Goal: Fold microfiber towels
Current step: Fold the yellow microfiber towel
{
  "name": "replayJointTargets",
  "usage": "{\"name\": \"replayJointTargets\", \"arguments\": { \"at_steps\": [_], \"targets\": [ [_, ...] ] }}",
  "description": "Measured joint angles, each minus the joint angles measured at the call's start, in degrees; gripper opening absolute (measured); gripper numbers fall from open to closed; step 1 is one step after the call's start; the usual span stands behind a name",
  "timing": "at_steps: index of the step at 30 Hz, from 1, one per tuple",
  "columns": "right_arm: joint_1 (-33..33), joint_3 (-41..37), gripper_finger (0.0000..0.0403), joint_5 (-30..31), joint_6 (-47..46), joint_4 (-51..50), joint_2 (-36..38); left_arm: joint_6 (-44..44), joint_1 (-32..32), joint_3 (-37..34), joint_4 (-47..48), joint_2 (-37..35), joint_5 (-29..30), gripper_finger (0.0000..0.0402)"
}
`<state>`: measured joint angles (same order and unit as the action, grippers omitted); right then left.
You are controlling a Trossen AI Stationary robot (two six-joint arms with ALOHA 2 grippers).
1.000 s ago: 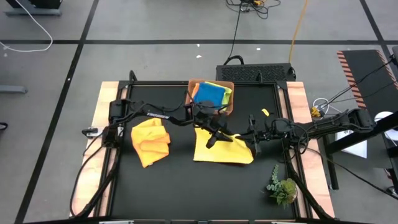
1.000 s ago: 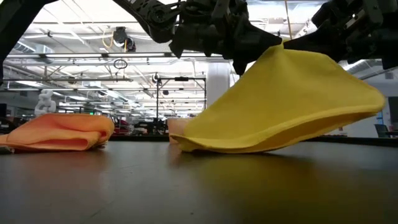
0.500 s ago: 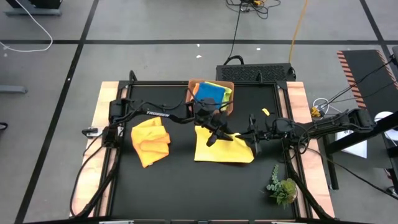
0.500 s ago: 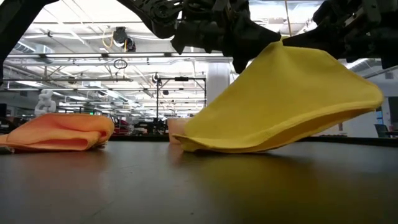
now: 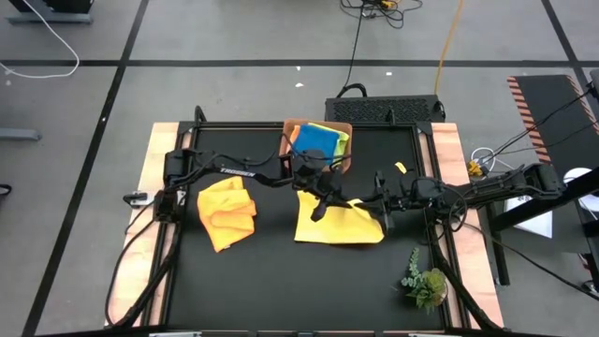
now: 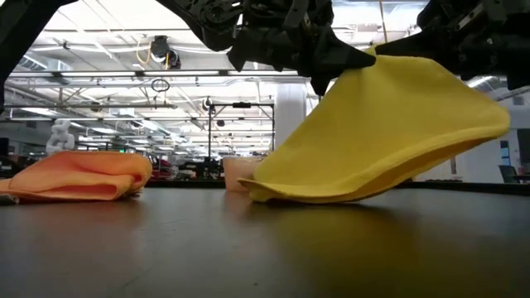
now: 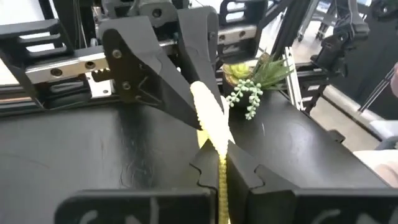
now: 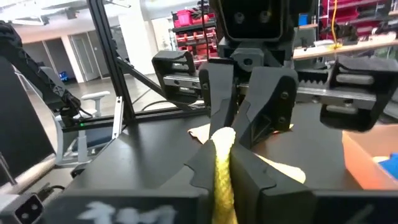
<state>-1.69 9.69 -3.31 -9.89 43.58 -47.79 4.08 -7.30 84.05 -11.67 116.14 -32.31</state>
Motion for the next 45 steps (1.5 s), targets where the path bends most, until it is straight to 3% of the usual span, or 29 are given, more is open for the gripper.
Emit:
{"name": "replayJointTargets", "arguments": {
  "at_steps": [5, 11, 16, 24, 33, 45],
  "targets": [
    [-0.42, -0.02, 0.0084, 0.0, -3.89, -3.38, 0.0, 2.27, 0.04, -0.03, 3.89, -1.34, 0.21, 0.0004],
    [-1.55, -0.11, 0.016, 0.03, -9.26, -10.6, 0.0, 6.9, -0.01, -0.02, 9.78, -4.8, 5.21, 0.0003],
    [-3.78, -0.11, 0.0182, 0.02, -10.23, -11.65, 0.0, 8.93, 0.04, 0.01, 13.26, -7.68, 7.9, 0.0002],
    [-4.8, -0.13, 0.0172, 4.75, -8.86, -18.86, 0.0, 9.95, 0.22, -0.02, 16.39, -10.12, 8.87, 0.0001],
    [-4.81, -0.13, 0.0166, 4.79, -8.43, -20.73, -0.02, 10.73, 0.3, -0.04, 17.93, -11.26, 10.31, 0.0001],
    [-4.81, -0.13, 0.0053, 4.62, -6.1, -20.83, -0.03, 10.77, 0.25, -0.04, 18.02, -11.5, 10.37, 0.0001]
  ]
}}
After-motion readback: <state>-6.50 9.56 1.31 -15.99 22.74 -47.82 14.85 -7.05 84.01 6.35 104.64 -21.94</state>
